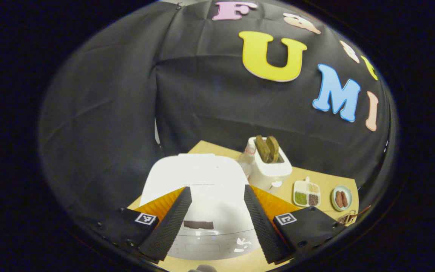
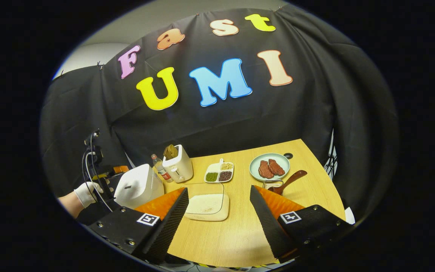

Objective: Close the left gripper, press the button to open the rice cooker; take a wooden spoon from the chopstick holder with the right hand, scoop a spoonful of rice and pour it into the rice cooker, then put the wooden spoon back into the chopstick holder.

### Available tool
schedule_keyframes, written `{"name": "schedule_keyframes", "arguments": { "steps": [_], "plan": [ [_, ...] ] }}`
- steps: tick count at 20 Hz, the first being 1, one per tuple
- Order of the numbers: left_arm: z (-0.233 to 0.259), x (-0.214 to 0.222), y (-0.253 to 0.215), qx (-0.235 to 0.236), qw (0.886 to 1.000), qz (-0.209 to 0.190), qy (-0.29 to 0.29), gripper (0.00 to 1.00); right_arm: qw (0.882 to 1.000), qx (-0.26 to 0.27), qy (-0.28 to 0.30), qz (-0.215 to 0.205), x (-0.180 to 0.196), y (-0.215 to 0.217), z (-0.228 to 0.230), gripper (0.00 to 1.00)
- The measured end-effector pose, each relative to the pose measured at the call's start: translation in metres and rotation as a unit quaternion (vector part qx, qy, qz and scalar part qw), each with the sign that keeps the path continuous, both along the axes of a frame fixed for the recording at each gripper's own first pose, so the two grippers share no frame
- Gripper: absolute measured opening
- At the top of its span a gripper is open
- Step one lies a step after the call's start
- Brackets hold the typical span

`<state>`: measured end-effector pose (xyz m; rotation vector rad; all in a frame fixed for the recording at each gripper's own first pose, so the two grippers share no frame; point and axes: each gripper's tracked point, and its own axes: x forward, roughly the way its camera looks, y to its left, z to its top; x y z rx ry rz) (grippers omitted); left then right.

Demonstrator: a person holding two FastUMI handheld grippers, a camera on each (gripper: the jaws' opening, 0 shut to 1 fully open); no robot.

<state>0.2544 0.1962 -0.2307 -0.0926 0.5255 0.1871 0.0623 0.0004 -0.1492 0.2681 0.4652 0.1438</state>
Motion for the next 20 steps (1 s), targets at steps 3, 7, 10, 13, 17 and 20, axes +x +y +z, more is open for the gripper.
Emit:
{"name": "schedule_keyframes", "arguments": {
  "steps": [3, 7, 10, 13, 17, 20],
  "plan": [
    [0.08, -0.013, -0.021, 0.045, 0.995, -0.023, -0.091, 0.98, 1.0, -0.005, -0.024, 0.0, 0.003, 0.004, 0.014, 1.0],
    [0.156, -0.07, -0.078, 0.049, 0.983, -0.069, -0.165, 0.94, 0.997, -0.023, -0.079, -0.01, 0.01, 0.008, 0.046, 1.0],
    [0.193, -0.114, -0.115, 0.046, 0.973, -0.098, -0.204, 0.95, 0.992, -0.035, -0.124, -0.019, 0.012, 0.01, 0.074, 1.0],
    [0.216, -0.155, -0.146, 0.033, 0.965, -0.116, -0.231, 0.95, 0.986, -0.05, -0.155, -0.025, 0.009, 0.011, 0.096, 1.0],
    [0.232, -0.201, -0.165, 0.029, 0.96, -0.132, -0.247, 0.98, 0.977, -0.073, -0.196, -0.039, 0.001, 0.011, 0.119, 0.99],
    [0.239, -0.216, -0.163, 0.035, 0.958, -0.132, -0.252, 0.99, 0.97, -0.09, -0.22, -0.055, -0.005, 0.008, 0.131, 0.99]
  ]
}}
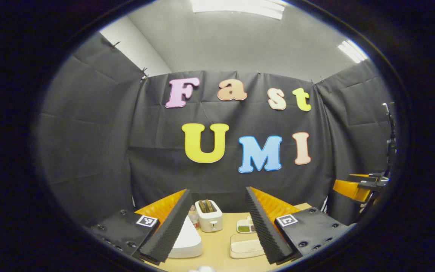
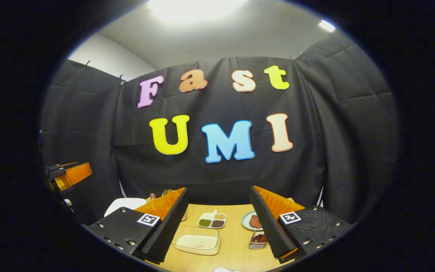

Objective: Close the left gripper, press the button to open the rice cooker; take a wooden spoon from the chopstick holder with the right hand, scoop a spoonful of rice and pour it into the rice cooker, then put the wooden spoon back into the chopstick holder.

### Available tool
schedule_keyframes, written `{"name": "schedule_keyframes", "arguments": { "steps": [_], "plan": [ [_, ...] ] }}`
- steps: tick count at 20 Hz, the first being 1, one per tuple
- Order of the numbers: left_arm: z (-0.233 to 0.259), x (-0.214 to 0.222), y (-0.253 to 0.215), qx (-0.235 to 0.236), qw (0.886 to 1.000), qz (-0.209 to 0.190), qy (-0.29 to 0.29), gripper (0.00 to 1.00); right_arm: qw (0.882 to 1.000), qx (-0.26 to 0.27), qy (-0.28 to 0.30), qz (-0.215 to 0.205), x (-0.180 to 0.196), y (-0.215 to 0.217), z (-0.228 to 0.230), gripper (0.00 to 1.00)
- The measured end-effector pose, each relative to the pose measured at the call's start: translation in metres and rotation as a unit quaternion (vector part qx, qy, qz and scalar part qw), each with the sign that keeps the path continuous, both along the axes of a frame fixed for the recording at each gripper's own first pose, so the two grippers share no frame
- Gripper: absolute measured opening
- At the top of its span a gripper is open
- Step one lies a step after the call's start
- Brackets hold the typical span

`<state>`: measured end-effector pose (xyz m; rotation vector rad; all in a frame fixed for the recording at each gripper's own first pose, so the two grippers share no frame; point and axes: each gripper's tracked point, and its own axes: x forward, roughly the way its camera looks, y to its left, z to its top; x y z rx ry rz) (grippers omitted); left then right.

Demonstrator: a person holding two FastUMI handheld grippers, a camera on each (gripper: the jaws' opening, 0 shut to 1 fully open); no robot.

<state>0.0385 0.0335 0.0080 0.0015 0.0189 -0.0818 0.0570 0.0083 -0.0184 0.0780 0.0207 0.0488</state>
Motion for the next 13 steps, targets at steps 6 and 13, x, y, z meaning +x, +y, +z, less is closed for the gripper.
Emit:
{"name": "schedule_keyframes", "arguments": {
  "steps": [6, 13],
  "plan": [
    [0.0, -0.012, -0.001, -0.006, 1.0, -0.007, -0.001, 0.98, 0.999, -0.017, -0.024, -0.018, -0.008, -0.002, 0.017, 0.99],
    [-0.003, -0.012, 0.008, -0.032, 0.999, -0.003, 0.01, 0.98, 1.0, -0.014, -0.014, -0.022, -0.014, -0.003, 0.018, 1.0]
  ]
}}
